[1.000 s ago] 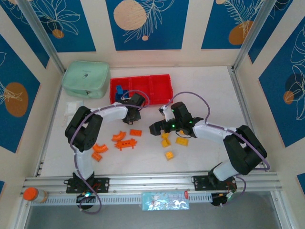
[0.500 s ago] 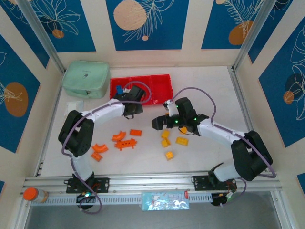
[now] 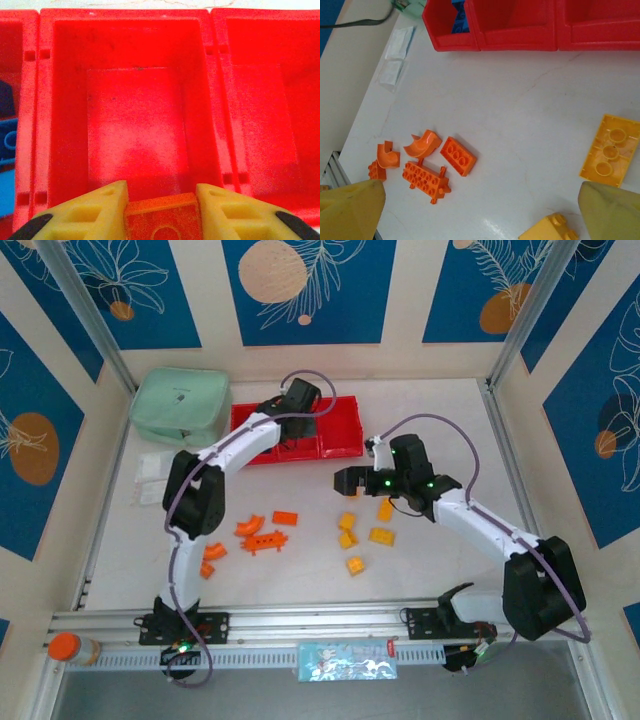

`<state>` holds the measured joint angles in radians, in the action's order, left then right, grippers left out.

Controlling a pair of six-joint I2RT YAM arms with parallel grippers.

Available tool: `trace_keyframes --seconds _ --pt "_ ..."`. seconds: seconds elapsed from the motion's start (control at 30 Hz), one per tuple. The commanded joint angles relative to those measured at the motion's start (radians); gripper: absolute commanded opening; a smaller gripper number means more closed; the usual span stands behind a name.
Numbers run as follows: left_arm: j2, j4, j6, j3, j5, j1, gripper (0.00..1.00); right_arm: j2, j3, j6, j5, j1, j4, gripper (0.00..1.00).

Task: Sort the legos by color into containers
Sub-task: Place the lego in the container, then pick up the lego from the center of the table.

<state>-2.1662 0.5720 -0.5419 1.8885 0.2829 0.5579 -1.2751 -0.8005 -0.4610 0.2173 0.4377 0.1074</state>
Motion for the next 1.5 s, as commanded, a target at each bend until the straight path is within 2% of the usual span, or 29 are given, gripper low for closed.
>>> trace_keyframes --seconds 0.0,0.1,0.3,0.5,0.73,0.97,1.03,1.1,1.27,1.47 --pt "-0.047 0.070 0.046 0.090 0.019 -0.018 0.42 0.048 -0.020 -0.010 0.029 -0.010 0.041 0.99" --pt "-0.073 0.113 0.054 0.159 0.012 -0.023 0.50 0.074 -0.031 -0.008 0.030 -0.013 0.062 0.99" --pt "-0.013 0.133 0.060 0.143 -0.033 -0.021 0.54 0.096 -0.044 -0.002 0.039 -0.013 0.109 0.99" --pt "0.179 0.079 0.059 -0.101 -0.159 0.007 0.64 0.109 -0.034 -0.007 0.066 0.004 0.185 0.99" --pt "0.433 0.062 0.042 -0.445 -0.195 0.071 0.78 0.129 0.002 -0.023 0.051 0.064 0.245 0.99" --pt "0.605 0.141 -0.027 -0.669 -0.169 0.153 0.91 0.134 0.066 -0.052 0.051 0.124 0.230 0.99" --pt "0.643 0.119 -0.063 -0.740 -0.192 0.178 0.94 0.135 0.096 -0.071 0.051 0.138 0.205 0.99" --pt "0.654 0.120 -0.083 -0.784 -0.216 0.190 0.96 0.131 0.121 -0.093 0.053 0.147 0.174 0.99" --pt "0.641 0.122 -0.138 -0.834 -0.188 0.243 1.00 0.117 0.150 -0.123 0.059 0.157 0.133 0.99" --pt "0.564 0.107 -0.138 -0.813 -0.131 0.253 0.99 0.116 0.148 -0.118 0.041 0.157 0.131 0.99"
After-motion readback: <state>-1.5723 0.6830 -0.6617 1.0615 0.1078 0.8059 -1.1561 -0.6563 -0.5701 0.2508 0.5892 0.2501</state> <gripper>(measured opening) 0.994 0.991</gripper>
